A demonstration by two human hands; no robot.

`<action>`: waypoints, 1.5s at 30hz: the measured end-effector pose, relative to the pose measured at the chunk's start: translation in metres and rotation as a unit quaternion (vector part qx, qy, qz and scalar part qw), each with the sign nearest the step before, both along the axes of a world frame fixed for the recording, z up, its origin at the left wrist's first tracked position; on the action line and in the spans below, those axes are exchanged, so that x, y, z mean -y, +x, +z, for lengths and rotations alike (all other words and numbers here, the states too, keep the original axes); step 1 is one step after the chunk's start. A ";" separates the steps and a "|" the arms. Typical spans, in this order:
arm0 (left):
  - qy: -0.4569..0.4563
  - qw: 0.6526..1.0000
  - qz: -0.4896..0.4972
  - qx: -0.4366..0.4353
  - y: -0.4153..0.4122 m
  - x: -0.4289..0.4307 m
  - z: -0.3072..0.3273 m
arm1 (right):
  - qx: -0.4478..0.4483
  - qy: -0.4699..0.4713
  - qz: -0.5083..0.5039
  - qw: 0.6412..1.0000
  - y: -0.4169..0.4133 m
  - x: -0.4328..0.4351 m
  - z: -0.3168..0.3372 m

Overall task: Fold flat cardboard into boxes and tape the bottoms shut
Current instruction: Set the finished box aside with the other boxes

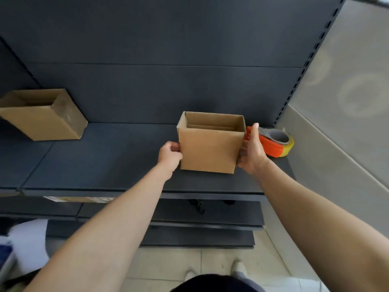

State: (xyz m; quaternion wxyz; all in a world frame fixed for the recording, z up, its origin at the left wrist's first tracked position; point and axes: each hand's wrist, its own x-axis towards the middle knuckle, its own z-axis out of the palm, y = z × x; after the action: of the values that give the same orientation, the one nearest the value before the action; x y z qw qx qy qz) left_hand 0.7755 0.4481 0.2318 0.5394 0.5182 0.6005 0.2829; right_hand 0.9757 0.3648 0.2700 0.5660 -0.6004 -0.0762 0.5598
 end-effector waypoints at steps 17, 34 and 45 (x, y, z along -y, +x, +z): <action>-0.003 0.965 0.211 0.154 -0.025 -0.038 0.052 | 0.020 0.029 0.132 0.991 -0.032 -0.075 0.031; 0.058 0.896 0.404 0.173 -0.301 -0.098 0.052 | -0.005 0.058 0.277 0.959 -0.313 -0.162 0.049; 0.027 0.921 0.357 0.154 -0.432 -0.166 0.035 | 0.011 0.032 0.247 0.969 -0.451 -0.219 0.034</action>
State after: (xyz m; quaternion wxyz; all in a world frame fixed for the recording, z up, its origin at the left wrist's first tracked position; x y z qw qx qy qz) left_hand 0.3438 0.6138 0.2665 0.4736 0.2338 0.6474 0.5495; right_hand 0.5251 0.5842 0.3037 0.4284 -0.5509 -0.2461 0.6726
